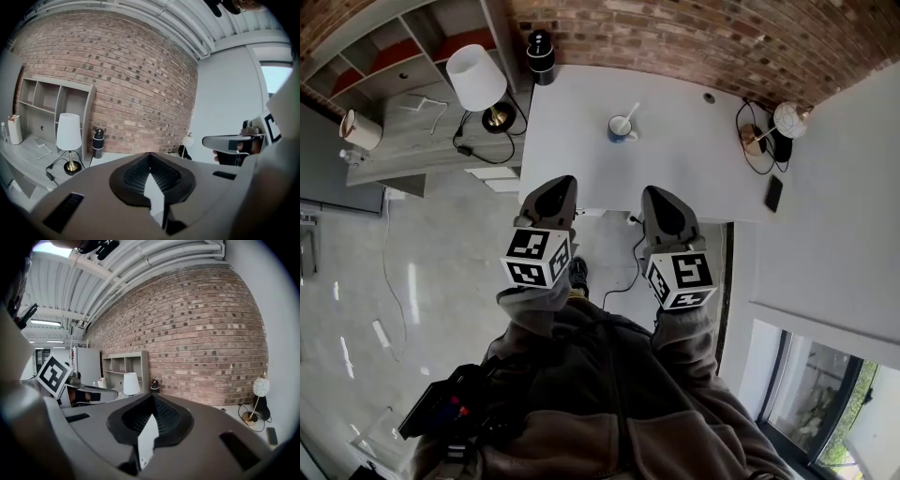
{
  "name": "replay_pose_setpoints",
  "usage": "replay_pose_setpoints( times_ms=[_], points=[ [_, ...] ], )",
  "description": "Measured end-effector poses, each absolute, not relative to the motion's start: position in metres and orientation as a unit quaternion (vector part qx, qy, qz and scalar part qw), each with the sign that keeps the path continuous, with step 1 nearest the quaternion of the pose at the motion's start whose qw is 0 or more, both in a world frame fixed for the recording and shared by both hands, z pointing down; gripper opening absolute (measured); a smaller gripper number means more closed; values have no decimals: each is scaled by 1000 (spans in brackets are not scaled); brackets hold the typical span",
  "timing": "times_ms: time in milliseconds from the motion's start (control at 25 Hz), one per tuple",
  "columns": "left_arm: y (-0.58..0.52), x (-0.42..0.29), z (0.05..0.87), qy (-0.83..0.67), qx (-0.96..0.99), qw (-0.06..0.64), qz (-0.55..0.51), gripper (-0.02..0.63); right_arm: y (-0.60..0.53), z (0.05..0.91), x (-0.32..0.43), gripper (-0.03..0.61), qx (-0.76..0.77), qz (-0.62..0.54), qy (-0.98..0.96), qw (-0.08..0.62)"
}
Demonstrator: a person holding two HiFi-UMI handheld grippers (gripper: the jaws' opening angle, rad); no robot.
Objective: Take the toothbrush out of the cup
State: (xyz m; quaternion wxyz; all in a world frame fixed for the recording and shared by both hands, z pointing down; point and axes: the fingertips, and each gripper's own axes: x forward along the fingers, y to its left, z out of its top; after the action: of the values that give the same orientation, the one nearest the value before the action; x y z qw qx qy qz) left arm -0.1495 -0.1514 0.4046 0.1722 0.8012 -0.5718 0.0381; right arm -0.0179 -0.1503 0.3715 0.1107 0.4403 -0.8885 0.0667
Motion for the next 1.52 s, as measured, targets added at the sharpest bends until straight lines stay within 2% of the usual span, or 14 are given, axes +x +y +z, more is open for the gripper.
replay_pose_setpoints(
  times_ms=[680,1120,1520],
  points=[
    [-199,-147,421,-543,814,202,43,3,-186,382,-16,2,459,72,-872,151],
    [-211,-146,436,-587,778,213,62,5,-217,399,-14,2,414,92,-892,156],
    [-223,-135,478,-597,757,248,99,5,-231,449,-8,2,381,147,-895,180]
  ],
)
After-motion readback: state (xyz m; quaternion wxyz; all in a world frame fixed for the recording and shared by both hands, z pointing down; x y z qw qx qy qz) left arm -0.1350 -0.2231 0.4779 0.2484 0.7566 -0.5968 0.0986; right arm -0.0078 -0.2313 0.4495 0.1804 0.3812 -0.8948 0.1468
